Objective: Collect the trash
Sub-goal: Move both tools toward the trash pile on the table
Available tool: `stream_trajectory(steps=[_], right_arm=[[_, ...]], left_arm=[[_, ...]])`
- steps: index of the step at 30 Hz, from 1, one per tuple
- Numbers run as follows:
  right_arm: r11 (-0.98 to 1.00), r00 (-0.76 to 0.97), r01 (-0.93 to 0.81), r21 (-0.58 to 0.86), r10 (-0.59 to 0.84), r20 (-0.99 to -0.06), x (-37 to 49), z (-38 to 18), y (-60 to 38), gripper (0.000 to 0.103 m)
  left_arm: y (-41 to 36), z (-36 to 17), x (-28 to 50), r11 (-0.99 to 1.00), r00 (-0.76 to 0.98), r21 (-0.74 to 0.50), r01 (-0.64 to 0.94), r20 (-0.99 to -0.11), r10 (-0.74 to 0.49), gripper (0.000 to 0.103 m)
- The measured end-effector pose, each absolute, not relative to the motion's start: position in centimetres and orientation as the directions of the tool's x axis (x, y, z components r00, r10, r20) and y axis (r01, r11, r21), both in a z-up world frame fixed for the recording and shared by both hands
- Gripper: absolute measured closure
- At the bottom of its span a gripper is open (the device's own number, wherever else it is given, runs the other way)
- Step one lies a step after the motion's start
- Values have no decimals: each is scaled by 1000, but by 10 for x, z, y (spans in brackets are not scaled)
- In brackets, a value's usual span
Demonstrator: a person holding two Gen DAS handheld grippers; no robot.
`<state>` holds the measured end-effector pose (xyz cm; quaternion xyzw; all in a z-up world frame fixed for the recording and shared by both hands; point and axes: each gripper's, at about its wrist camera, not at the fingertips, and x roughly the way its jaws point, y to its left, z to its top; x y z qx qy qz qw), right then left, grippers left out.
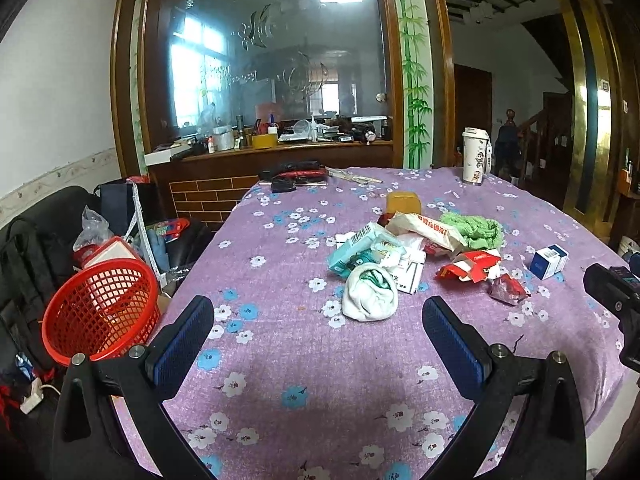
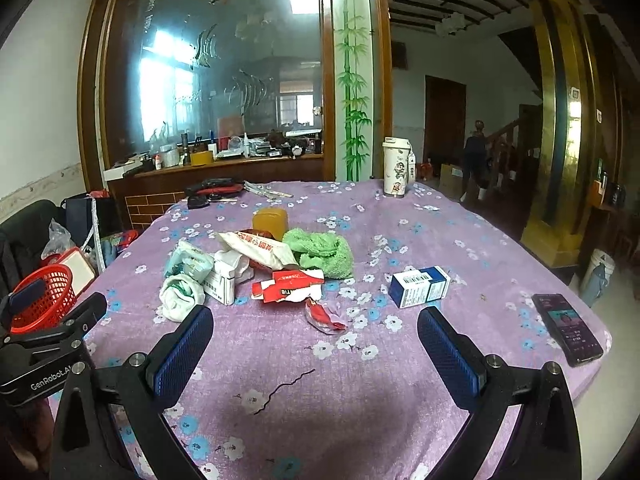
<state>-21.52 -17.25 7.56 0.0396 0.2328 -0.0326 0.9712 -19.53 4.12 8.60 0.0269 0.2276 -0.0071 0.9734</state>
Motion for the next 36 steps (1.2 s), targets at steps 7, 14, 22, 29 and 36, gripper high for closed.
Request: stream_trajectory(steps=[7,14,22,29,36], right_arm=[[996,886,72,50,-41,-462,-216,73,-169,0],[997,877,63,46,-33,-480,-213,70,-165,0],[998,876,55,36,-31,-482,-209,70,-161,0],[998,870,53,40,-26,-492,-207,68,-162,0],[998,868,53,41,-26,-495,-206,67,-161,0]], left_arm=[[42,81,-194,999,890,33,33,-456,-14,0],[44,76,-191,999,882,26,35,-471,-19,0],[47,74,-189,999,881,21,40,-473,-25,0],[48,72,-187,999,876,17,40,-481,-27,0],[49,72,-187,999,876,16,43,-481,-30,0]])
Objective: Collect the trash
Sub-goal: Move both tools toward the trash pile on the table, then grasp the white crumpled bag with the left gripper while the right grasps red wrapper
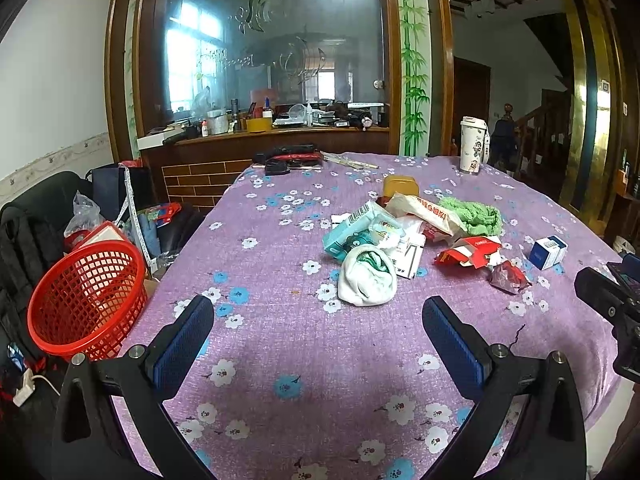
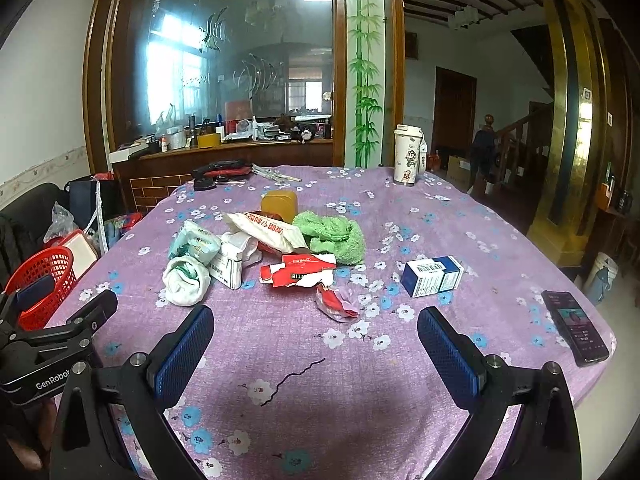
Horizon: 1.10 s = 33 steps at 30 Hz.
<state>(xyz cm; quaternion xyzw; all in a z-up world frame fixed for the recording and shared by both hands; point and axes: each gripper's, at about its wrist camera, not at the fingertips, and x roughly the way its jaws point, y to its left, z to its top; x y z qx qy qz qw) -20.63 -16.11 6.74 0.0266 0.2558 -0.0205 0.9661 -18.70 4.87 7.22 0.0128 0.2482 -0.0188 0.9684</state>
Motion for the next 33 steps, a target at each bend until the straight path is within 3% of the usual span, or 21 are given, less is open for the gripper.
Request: stream_trajectory(steps=[17,24,26,28,31,33], right_arm=[[996,835,55,71,-7,-550,-192,55,-168,2],[992,817,54,113,21,-576,-180,52,-184,5],[991,809,42,127,41,-586,-175,52,-187,7],[986,791,16,168,90,-606,-167,50,-194,18],[981,754,-16,194,139,-642,-153,46,-202,25],[979,724,-38,198,163,-670,-142,42,-206,31]], left_arm=[[47,63,-177,998,857,32,50,-514,-26,0],[68,59,-154,997,799,-26,75,-597,-76,0],[71,58,-146,994,774,-49,100,-624,-109,0],[72,58,-134,988,739,-73,137,-656,-151,0],[66,59,-119,977,689,-103,185,-695,-204,0],[60,60,-106,968,651,-132,215,-719,-243,5]])
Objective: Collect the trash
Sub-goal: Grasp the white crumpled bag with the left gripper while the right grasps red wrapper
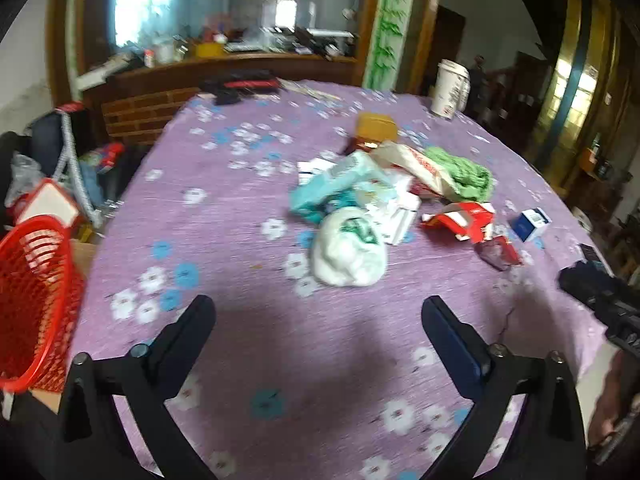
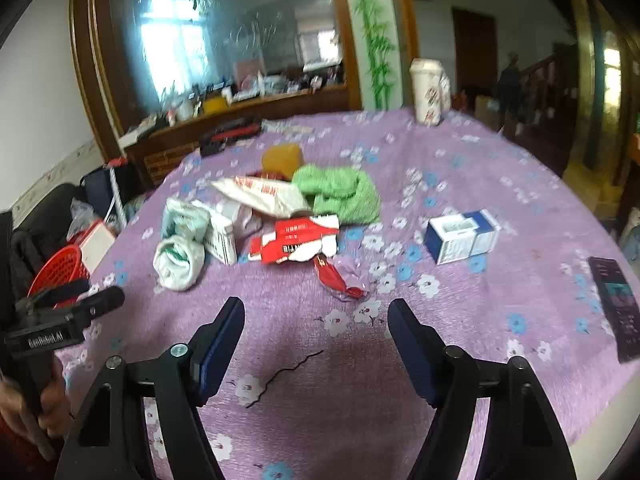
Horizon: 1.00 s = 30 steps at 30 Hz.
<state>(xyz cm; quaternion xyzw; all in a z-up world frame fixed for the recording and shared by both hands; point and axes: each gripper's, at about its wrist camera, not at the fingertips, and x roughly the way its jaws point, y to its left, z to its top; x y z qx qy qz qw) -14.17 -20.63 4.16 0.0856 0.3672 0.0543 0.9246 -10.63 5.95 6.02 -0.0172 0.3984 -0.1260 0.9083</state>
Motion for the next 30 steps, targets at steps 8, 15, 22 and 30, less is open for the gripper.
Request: stream_trajectory(steps=[8,15,22,30], right_arm=[[987,650,-95,129,159,-743,-90,20,-207,42],[987,598,-135,86,150,-787,-53,-1,-203,43],[982,603,-146,121,185,-776,-63,-1,-207,72],[966,640,-164,200,259,-724,-100,16,-205,72]], left_arm=[[28,51,-65,966,581,-109,235,-781,-229,35],[18,27,-33,973,537,-105,204,-819,-201,35],[13,16,-26,967,531,-128,218,-816,-228,59],[25,25,-59,953,547,-188,238,-785,-292,64]])
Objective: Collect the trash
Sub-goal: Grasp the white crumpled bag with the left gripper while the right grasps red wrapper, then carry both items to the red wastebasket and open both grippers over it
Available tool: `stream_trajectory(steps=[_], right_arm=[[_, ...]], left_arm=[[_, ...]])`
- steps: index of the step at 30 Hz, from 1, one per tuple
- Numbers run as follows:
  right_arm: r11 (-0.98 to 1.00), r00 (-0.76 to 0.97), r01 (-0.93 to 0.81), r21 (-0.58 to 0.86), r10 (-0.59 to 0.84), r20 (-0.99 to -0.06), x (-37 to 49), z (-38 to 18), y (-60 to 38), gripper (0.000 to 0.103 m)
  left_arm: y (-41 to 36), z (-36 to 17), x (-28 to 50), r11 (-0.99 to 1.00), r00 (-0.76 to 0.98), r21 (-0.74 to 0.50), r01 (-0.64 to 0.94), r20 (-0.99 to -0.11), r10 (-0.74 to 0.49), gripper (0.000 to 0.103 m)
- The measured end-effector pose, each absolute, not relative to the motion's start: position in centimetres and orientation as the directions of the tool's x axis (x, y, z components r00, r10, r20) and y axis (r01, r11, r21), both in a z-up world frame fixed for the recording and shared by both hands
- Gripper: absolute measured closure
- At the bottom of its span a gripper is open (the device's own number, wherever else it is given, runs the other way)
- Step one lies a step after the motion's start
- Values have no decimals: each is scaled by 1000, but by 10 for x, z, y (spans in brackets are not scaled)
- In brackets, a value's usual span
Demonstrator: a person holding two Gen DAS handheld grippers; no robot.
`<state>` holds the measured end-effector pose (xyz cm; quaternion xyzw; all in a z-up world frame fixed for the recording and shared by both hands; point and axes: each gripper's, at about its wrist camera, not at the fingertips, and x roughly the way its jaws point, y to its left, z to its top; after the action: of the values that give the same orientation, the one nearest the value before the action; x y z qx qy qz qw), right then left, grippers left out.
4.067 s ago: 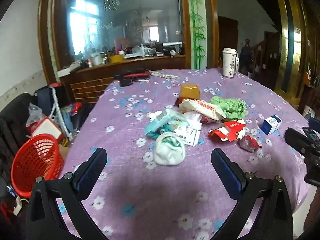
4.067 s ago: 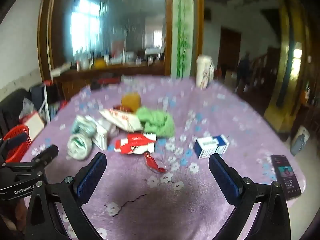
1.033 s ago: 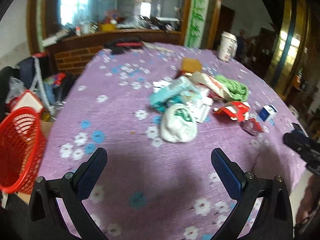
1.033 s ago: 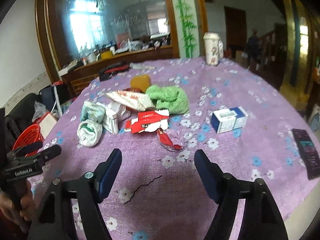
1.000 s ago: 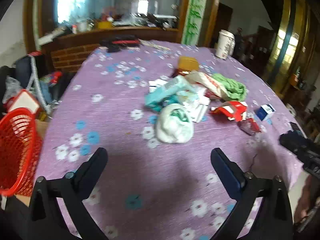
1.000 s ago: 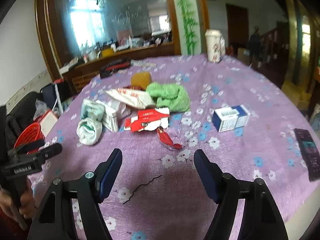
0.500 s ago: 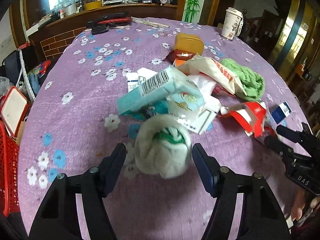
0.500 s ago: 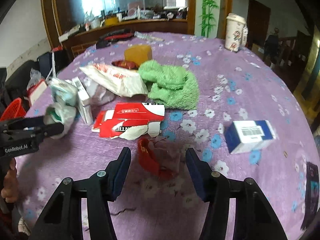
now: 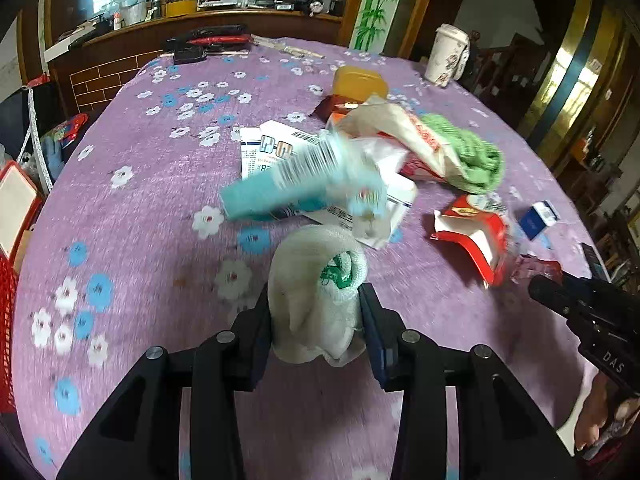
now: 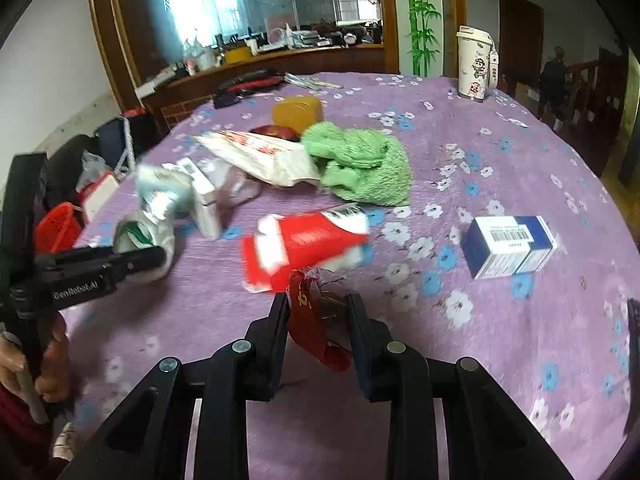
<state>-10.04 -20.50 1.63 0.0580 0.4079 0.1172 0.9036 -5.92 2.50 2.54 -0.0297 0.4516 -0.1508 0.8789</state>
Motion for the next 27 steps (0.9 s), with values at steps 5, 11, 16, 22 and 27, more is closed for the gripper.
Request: stream_trajectory(steps=[5,11,16,22,27], right_arm=[[948,646,-203,244,317,-695,-113,29,-195,72],[924,626,-282,260,382,-680,-113,39,-164,72],[899,599,-348,267,432,-674,-106,46,-133,72],[853,539,-441,279,500,-678,-92,55,-81,72],[806,497,-533,258,545,-676,-79,69,-25,72]], left_arm=[[30,42,-88,952,594,-157,263,-751,-288,64],[50,62,-107,959,641,-154,240,-716,-275,64],[73,71,-113,971,673,-139,194,-701,-235,64],[109,81,-120,983,704,-130,126,-687,-181,64],[155,90,-128,993,733,-113,37,-672,-104,64]])
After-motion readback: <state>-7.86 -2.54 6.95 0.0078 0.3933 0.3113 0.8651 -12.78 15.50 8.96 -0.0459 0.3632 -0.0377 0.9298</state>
